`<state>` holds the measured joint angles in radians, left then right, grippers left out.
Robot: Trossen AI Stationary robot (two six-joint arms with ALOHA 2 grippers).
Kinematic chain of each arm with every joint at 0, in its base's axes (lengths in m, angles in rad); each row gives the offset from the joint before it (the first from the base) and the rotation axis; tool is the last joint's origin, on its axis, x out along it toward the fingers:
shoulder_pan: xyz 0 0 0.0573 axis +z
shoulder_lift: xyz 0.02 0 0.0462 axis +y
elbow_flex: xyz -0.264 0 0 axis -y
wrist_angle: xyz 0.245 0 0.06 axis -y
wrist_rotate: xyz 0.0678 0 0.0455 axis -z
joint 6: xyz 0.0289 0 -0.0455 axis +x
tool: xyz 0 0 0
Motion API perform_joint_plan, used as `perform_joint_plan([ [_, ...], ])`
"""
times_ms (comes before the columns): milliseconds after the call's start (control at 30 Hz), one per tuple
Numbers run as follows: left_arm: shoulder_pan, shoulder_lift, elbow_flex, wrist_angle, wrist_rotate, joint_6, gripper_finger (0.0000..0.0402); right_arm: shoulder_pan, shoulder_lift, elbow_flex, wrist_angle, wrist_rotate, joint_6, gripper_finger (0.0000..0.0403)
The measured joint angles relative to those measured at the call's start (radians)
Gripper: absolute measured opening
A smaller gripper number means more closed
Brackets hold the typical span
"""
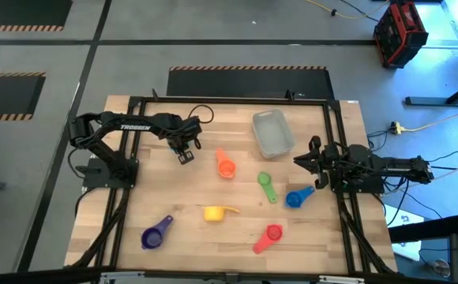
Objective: Nest measuring cups in basket
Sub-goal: Put the light blue measuring cup into the gray bin
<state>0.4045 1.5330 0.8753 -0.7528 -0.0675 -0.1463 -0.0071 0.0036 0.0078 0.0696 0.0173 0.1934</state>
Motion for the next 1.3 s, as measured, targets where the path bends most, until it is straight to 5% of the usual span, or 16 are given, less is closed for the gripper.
perform_joint_plan([
  [200,-0.025,-0.003,0.000,0.017,0.000,-0.001,0.0003,0.000,0.000,0.000,0.002,0.047,0.094,0.0098],
  [567,-0.131,-0.003,0.000,0.207,-0.078,-0.036,0.0002,-0.012,0.000,0.000,0.102,0.294,0.271,0.0222],
  [900,-0.226,-0.003,0.000,0.605,-0.201,0.000,0.0002,-0.052,0.044,0.045,0.152,0.277,0.300,0.0219],
  [1300,-0.305,-0.003,0.000,0.903,-0.294,0.167,0.0002,-0.157,0.389,0.242,0.134,0.277,0.327,0.0219],
])
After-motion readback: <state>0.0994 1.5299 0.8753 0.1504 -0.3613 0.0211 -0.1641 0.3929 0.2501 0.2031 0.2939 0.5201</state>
